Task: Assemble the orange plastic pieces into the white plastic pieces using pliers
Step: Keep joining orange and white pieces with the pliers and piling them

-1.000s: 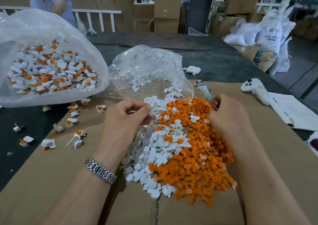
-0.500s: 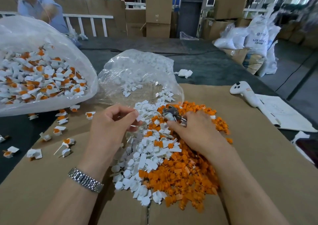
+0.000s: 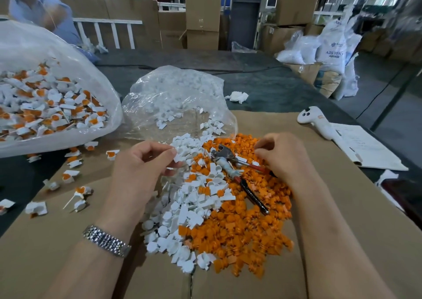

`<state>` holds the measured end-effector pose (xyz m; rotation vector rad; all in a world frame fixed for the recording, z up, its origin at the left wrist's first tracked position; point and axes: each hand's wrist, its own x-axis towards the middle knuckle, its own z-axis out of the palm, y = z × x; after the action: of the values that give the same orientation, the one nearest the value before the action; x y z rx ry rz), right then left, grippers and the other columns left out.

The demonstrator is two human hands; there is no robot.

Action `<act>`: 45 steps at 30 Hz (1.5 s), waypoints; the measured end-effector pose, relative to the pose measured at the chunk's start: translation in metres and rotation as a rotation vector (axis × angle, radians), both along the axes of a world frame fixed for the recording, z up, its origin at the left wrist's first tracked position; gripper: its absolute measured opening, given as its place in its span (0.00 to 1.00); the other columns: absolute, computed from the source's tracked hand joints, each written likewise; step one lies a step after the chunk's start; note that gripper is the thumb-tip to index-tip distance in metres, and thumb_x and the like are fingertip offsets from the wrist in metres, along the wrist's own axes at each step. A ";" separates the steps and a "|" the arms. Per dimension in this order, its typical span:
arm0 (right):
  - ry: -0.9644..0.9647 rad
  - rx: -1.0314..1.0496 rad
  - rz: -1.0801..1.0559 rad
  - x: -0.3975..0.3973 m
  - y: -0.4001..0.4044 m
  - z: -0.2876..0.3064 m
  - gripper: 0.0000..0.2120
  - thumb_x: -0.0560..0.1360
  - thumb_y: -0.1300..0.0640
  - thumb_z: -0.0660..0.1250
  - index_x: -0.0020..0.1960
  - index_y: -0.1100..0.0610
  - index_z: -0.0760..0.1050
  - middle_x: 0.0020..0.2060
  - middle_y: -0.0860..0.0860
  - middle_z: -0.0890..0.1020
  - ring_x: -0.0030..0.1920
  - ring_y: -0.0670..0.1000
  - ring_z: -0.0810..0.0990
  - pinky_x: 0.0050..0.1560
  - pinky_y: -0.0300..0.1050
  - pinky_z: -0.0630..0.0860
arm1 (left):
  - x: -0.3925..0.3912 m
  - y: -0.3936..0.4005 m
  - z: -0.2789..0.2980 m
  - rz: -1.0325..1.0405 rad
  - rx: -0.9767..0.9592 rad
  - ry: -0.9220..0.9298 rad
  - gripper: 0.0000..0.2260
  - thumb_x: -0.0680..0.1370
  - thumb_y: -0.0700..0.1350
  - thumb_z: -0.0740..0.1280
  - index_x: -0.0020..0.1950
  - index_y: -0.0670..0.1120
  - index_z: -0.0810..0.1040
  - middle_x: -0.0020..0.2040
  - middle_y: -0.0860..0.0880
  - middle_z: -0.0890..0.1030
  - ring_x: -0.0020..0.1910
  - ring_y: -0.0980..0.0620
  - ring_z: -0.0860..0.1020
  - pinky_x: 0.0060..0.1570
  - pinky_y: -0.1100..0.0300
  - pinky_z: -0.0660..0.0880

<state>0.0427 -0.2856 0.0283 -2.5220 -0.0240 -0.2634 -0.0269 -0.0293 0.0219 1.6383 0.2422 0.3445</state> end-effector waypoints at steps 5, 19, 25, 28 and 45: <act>0.175 0.118 0.483 -0.017 0.020 0.011 0.03 0.72 0.48 0.76 0.44 0.46 0.84 0.40 0.40 0.84 0.42 0.36 0.81 0.41 0.25 0.72 | 0.002 0.001 0.000 -0.004 0.011 0.017 0.01 0.77 0.40 0.75 0.48 0.44 0.86 0.40 0.49 0.87 0.40 0.52 0.87 0.43 0.58 0.85; 0.285 -0.065 0.646 -0.031 0.037 0.010 0.03 0.73 0.51 0.77 0.45 0.45 0.84 0.40 0.39 0.81 0.43 0.37 0.79 0.40 0.30 0.72 | 0.002 0.002 -0.004 -0.070 0.011 0.030 0.01 0.77 0.40 0.75 0.47 0.45 0.86 0.39 0.49 0.87 0.41 0.50 0.87 0.43 0.58 0.85; 0.162 0.268 0.539 -0.031 0.036 0.017 0.03 0.78 0.50 0.70 0.50 0.48 0.80 0.42 0.45 0.84 0.42 0.40 0.82 0.44 0.35 0.77 | 0.003 0.004 -0.001 -0.147 -0.186 0.052 0.00 0.74 0.40 0.77 0.43 0.44 0.88 0.41 0.42 0.87 0.44 0.44 0.88 0.38 0.64 0.81; 0.196 0.636 0.523 -0.032 0.038 0.020 0.06 0.77 0.54 0.71 0.53 0.53 0.81 0.42 0.49 0.86 0.40 0.45 0.84 0.43 0.35 0.79 | 0.003 0.004 0.002 -0.250 -0.367 0.082 0.04 0.68 0.41 0.77 0.41 0.43 0.88 0.40 0.40 0.86 0.42 0.44 0.88 0.35 0.65 0.80; -0.083 0.377 0.509 -0.040 0.067 0.009 0.08 0.77 0.59 0.73 0.54 0.52 0.85 0.46 0.46 0.86 0.47 0.44 0.84 0.52 0.41 0.81 | 0.001 -0.001 0.000 -0.257 -0.232 0.057 0.02 0.73 0.37 0.77 0.45 0.42 0.88 0.42 0.38 0.87 0.43 0.39 0.87 0.42 0.61 0.82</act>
<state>0.0027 -0.2185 0.0374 -2.0457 -0.5838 -0.1458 -0.0261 -0.0303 0.0216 1.4309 0.1078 0.0705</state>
